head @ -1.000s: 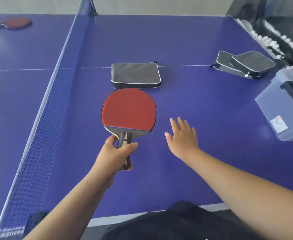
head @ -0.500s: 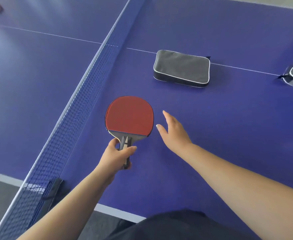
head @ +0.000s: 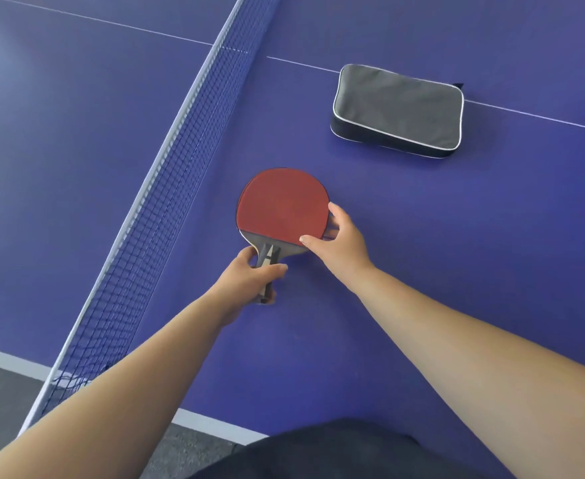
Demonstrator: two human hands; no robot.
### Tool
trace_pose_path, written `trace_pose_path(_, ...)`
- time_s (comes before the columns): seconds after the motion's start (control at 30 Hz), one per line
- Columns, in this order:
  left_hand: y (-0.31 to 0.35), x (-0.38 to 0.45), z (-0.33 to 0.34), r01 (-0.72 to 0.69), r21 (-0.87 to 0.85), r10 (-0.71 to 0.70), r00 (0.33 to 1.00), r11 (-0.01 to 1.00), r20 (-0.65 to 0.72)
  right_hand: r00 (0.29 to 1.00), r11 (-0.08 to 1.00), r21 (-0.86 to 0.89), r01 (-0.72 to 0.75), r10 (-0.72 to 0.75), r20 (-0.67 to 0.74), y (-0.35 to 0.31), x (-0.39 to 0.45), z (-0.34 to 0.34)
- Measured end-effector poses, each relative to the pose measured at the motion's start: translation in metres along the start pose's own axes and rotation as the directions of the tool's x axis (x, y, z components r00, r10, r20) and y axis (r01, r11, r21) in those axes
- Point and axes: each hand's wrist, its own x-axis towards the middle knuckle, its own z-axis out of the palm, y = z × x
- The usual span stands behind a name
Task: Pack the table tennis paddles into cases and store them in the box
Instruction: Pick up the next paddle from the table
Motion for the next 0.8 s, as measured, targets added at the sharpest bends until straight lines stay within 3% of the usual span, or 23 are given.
trace_pose_path(0.2, -0.008, 0.007, -0.005, 0.022, 0.058, -0.022, 1.000, 0.998, 0.000, 1.000, 0.999, -0.023, -0.028, 0.028, 0.006, 0.008, 0.003, 0.009)
trace_pose_path(0.33, -0.012, 0.005, -0.006, -0.031, 0.337, 0.065, 0.994, 0.941, -0.090, 1.000, 1.000, 0.001, -0.028, 0.028, -0.004, 0.009, 0.002, 0.014)
trace_pose_path(0.43, -0.017, 0.001, -0.010, -0.038, 0.443, 0.104, 0.987, 0.896, -0.125, 1.000, 1.000, -0.024, -0.017, 0.017, -0.009, 0.008, 0.003, 0.016)
trace_pose_path(0.8, -0.007, -0.009, -0.021, -0.082, 0.504, 0.192, 0.967, 0.860, -0.170, 1.000, 0.983, -0.182, -0.011, 0.005, -0.029, 0.001, -0.011, 0.008)
